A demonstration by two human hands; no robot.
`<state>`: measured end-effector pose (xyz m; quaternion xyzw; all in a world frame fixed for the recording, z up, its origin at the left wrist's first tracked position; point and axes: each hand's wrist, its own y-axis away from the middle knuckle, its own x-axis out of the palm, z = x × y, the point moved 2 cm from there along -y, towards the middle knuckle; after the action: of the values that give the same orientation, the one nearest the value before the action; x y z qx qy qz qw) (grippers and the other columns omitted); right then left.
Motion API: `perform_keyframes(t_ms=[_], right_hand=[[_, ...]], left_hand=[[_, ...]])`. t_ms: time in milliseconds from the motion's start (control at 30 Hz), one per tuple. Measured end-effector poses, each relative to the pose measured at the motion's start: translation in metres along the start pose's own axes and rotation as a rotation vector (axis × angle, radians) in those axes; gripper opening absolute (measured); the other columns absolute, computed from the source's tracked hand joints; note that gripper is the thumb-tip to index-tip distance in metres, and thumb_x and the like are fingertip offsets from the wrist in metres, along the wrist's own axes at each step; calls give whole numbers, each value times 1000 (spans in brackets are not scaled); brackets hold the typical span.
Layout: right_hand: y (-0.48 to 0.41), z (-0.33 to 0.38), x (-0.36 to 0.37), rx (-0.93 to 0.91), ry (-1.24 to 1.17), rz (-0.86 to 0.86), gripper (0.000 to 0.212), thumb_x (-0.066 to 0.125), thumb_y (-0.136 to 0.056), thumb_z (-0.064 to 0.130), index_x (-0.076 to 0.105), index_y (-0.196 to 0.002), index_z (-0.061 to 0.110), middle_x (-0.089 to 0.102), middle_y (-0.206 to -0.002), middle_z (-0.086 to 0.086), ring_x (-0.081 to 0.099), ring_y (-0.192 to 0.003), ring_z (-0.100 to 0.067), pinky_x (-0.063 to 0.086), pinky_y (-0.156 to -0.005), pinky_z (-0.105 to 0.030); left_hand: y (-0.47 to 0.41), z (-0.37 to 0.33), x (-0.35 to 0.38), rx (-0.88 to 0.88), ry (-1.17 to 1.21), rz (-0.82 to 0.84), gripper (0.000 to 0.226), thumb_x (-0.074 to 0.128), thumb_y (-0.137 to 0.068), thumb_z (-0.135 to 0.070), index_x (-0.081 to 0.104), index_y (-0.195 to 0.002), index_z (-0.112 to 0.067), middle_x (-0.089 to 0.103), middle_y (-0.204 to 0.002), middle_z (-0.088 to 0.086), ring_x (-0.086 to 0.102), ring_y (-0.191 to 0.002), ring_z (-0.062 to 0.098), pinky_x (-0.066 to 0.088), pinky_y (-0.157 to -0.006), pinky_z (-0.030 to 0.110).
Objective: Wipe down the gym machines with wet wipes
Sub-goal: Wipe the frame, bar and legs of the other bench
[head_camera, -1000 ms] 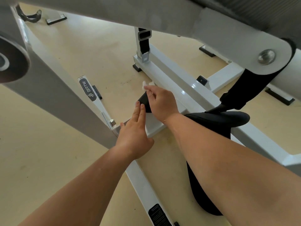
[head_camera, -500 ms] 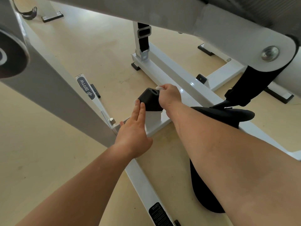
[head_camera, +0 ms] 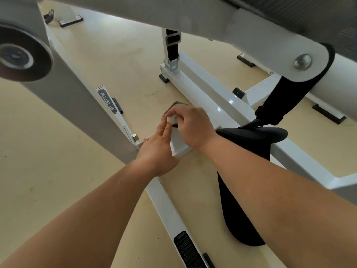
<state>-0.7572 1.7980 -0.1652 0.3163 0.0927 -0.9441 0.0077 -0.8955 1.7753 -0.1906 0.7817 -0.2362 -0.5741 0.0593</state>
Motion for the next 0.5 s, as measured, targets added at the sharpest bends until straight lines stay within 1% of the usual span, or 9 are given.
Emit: perform_keyframes(t_ms=[67, 100, 167, 200, 233, 267, 333, 400, 500], right_hand=[[22, 0, 1, 44, -9, 109, 37, 42, -95, 25, 76, -106, 19, 76, -103, 4, 66, -91, -12, 53, -81, -32], [31, -1, 0, 64, -30, 126, 35, 43, -96, 22, 76, -107, 20, 76, -102, 5, 67, -92, -13, 54, -82, -34], [43, 0, -11, 99, -103, 109, 31, 46, -98, 13, 76, -107, 18, 76, -101, 5, 66, -93, -12, 53, -84, -31], [45, 2, -19, 132, -148, 90, 31, 47, -99, 9, 76, -107, 17, 75, -102, 6, 65, -94, -10, 52, -85, -27], [46, 6, -29, 176, -199, 69, 31, 47, -100, 6, 75, -106, 18, 74, -102, 7, 65, -95, -9, 51, -84, -21], [47, 11, -38, 228, -261, 43, 32, 46, -100, 4, 74, -105, 19, 72, -101, 9, 64, -95, -6, 50, -82, -16], [49, 25, -56, 315, -395, -14, 32, 45, -101, 3, 72, -107, 19, 70, -104, 10, 63, -99, -4, 50, -85, -16], [51, 39, -76, 357, -470, -56, 30, 45, -103, 7, 69, -115, 20, 69, -111, 9, 63, -104, -5, 52, -87, -20], [58, 55, -107, 411, -499, -16, 28, 44, -107, 13, 64, -120, 28, 65, -115, 11, 61, -101, -1, 47, -74, -11]], left_hand=[[2, 2, -6, 20, -13, 16, 111, 67, -85, -32, -16, -158, -35, -30, -161, -22, 58, -122, 25, 51, -95, 39], [2, 2, -11, 26, -7, 17, 108, 67, -87, -32, -13, -160, -34, -27, -163, -21, 53, -130, 22, 50, -95, 33], [0, -2, -21, 7, -4, 18, 101, 66, -90, -32, -5, -162, -28, -16, -167, -14, 30, -149, 16, 40, -107, 28], [0, -8, -28, -8, -10, 14, 95, 64, -91, -32, 2, -163, -25, -5, -169, -9, 24, -152, 15, 33, -114, 29], [1, -15, -35, -11, 3, 0, 88, 63, -91, -33, 13, -162, -25, 10, -169, -4, 25, -151, 16, 30, -117, 31], [2, -23, -41, -9, 50, -19, 78, 63, -90, -33, 27, -159, -28, 30, -164, -1, 35, -146, 18, 35, -117, 34], [13, -41, -53, -29, 307, -60, 52, 64, -89, -25, 55, -139, -35, 66, -128, -3, 61, -117, 21, 51, -97, 38], [33, -62, -65, -78, 664, -55, 36, 63, -91, -11, 68, -120, -32, 74, -102, -5, 67, -99, 23, 54, -83, 35], [63, -89, -82, -141, 1033, -5, 23, 58, -99, -13, 73, -113, -23, 76, -104, 3, 70, -105, 29, 54, -91, 42]])
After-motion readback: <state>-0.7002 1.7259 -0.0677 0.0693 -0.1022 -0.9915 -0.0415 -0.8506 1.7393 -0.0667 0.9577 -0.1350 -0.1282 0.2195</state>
